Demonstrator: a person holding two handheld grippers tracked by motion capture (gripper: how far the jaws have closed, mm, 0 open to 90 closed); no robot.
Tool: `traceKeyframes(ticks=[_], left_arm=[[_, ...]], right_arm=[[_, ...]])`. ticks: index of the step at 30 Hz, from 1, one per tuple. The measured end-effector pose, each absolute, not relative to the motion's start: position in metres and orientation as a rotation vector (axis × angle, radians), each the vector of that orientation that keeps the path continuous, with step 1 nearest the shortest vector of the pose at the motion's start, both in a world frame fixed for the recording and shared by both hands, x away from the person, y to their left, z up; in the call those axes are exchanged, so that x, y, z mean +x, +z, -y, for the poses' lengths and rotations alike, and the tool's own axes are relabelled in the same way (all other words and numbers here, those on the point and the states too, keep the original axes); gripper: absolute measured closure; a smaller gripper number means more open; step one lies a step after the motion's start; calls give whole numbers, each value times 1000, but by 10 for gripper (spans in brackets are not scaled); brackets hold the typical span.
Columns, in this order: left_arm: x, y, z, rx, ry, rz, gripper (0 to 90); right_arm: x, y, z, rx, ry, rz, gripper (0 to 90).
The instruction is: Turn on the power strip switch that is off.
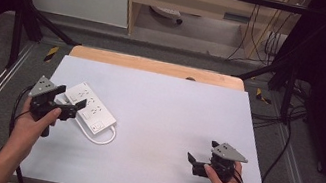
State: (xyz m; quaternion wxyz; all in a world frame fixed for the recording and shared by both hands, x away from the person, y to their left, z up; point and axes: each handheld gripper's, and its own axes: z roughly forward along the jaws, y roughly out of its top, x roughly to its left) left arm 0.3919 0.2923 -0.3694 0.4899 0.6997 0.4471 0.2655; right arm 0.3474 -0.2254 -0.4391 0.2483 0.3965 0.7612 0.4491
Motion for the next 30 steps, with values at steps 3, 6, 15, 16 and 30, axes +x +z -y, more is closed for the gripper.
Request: traceKeyframes(ticks=[3, 6, 15, 16, 30], left_arm=[[396, -367, -292, 1701, 650, -1083, 61], [401, -362, -293, 1695, 658, -1080, 61], [417, -357, -303, 1669, 679, -1091, 59], [419, -358, -305, 1662, 677, -1096, 61], [432, -369, -330, 1608, 690, -1164, 74]], right_arm=[[347, -439, 226, 1087, 1226, -2072, 28], [346, -438, 226, 1088, 1234, -2070, 28], [346, -438, 228, 1089, 1236, -2066, 28], [346, -438, 228, 1088, 1235, -2067, 28], [347, -439, 227, 1098, 1233, -2071, 35]])
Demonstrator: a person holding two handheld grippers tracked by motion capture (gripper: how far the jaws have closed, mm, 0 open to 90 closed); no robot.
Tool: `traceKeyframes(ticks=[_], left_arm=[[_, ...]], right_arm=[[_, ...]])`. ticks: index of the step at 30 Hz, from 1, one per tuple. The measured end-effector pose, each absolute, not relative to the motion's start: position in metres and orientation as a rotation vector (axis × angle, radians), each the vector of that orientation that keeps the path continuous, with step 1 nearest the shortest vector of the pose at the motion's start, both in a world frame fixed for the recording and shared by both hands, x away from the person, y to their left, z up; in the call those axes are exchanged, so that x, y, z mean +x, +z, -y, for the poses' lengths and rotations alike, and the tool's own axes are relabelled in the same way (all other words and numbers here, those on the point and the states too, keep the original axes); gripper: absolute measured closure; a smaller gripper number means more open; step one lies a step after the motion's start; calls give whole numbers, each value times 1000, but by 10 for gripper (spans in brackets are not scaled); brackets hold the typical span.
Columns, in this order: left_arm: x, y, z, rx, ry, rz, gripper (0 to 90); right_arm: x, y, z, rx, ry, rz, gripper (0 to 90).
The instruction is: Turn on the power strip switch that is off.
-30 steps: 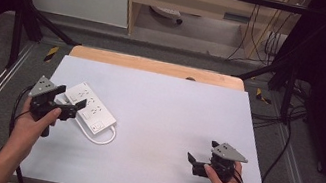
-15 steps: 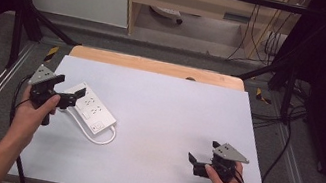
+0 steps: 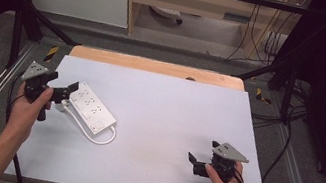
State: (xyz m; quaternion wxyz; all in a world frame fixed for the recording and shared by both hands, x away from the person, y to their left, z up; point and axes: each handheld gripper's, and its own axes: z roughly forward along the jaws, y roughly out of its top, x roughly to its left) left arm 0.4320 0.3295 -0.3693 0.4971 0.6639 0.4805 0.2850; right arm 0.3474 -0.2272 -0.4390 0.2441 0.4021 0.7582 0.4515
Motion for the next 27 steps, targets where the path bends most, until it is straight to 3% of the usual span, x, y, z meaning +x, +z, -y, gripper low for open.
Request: traceKeyframes(ticks=[27], left_arm=[[450, -386, -343, 1623, 730, -1242, 83]], right_arm=[[347, -438, 228, 1074, 1241, -2073, 33]])
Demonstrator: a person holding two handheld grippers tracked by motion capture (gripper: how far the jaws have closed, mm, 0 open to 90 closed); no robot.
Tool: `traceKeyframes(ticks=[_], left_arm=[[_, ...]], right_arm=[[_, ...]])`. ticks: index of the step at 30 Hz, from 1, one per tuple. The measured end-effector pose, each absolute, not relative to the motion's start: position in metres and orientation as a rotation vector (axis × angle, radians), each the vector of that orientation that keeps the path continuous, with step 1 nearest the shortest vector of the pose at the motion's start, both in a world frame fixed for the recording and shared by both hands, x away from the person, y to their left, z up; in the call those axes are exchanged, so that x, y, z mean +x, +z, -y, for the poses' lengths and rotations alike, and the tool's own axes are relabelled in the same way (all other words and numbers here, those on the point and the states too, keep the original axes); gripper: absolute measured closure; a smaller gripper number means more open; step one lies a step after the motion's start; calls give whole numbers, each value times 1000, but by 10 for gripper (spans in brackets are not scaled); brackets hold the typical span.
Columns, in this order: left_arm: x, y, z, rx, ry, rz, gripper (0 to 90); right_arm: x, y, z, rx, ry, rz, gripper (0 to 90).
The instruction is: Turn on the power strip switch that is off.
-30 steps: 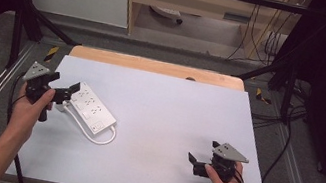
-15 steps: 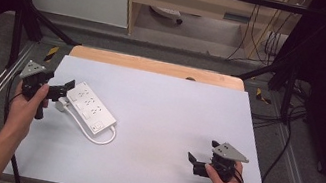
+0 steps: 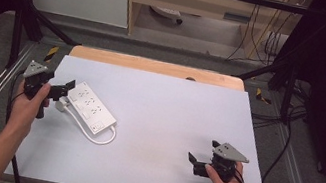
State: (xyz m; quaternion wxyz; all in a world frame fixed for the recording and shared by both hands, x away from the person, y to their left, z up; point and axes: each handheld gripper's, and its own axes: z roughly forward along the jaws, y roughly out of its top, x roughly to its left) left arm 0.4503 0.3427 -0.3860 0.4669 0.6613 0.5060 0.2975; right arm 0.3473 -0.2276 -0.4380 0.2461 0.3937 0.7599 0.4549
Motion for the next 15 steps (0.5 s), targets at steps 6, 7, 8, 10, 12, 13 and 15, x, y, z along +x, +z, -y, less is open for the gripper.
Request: traceKeyframes(ticks=[6, 7, 8, 10, 12, 13, 15], left_arm=[[455, -391, -345, 1638, 723, -1273, 94], [455, -392, -345, 1644, 721, -1276, 94], [456, -393, -346, 1642, 717, -1283, 94], [457, -394, -347, 1640, 716, -1299, 95], [457, -394, -348, 1644, 716, -1293, 97], [457, -395, -348, 1645, 715, -1295, 97], [458, -396, -348, 1644, 712, -1303, 97]], right_arm=[[347, -438, 227, 1070, 1236, -2079, 33], [348, -438, 227, 1070, 1236, -2079, 32], [348, -438, 227, 1074, 1236, -2079, 33], [348, -438, 228, 1071, 1235, -2080, 33], [348, -438, 227, 1067, 1236, -2081, 32], [348, -438, 227, 1068, 1238, -2082, 32], [347, -438, 226, 1068, 1237, -2085, 31]])
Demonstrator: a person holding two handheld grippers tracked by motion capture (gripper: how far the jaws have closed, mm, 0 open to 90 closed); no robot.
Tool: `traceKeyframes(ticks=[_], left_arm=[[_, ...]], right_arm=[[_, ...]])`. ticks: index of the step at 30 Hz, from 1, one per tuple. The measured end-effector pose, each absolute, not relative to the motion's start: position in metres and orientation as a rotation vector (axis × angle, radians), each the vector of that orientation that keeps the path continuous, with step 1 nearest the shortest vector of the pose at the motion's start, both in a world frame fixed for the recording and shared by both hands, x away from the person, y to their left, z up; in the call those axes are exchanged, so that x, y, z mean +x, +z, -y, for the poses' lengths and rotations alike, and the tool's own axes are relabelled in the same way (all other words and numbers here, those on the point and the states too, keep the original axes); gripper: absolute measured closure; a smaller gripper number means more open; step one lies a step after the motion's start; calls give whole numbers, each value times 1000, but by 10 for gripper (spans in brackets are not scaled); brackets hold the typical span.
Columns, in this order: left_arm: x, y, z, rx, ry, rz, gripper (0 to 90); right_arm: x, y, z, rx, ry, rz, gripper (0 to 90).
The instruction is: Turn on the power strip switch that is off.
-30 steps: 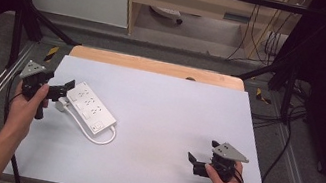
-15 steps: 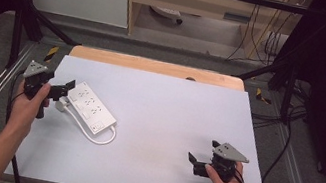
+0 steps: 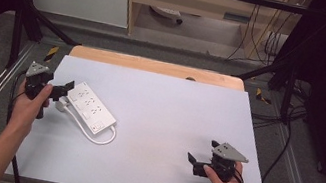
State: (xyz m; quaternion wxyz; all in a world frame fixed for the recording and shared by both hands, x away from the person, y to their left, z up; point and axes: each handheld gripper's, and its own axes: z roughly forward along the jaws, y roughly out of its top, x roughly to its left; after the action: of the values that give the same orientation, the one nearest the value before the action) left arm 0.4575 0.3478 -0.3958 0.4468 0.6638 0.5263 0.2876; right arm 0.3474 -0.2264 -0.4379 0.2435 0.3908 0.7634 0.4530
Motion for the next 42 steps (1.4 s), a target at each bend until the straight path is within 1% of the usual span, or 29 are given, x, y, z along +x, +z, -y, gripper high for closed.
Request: traceKeyframes(ticks=[9, 12, 15, 23, 31, 35, 42], left_arm=[[459, -399, -347, 1665, 708, -1328, 116], [459, -400, -347, 1674, 712, -1335, 138], [458, -401, -348, 1672, 725, -1340, 198], [455, -409, -351, 1679, 744, -1359, 438], [455, -415, -350, 1699, 717, -1348, 621], [454, -418, -348, 1702, 696, -1331, 696], [451, -425, -345, 1710, 665, -1312, 799]], right_arm=[[348, -439, 226, 1066, 1229, -2088, 31], [348, -438, 227, 1063, 1232, -2087, 31], [348, -438, 227, 1062, 1232, -2088, 30], [348, -438, 226, 1060, 1229, -2092, 30], [349, -439, 226, 1062, 1226, -2096, 29], [348, -438, 226, 1062, 1226, -2095, 29], [348, -438, 227, 1057, 1225, -2097, 29]])
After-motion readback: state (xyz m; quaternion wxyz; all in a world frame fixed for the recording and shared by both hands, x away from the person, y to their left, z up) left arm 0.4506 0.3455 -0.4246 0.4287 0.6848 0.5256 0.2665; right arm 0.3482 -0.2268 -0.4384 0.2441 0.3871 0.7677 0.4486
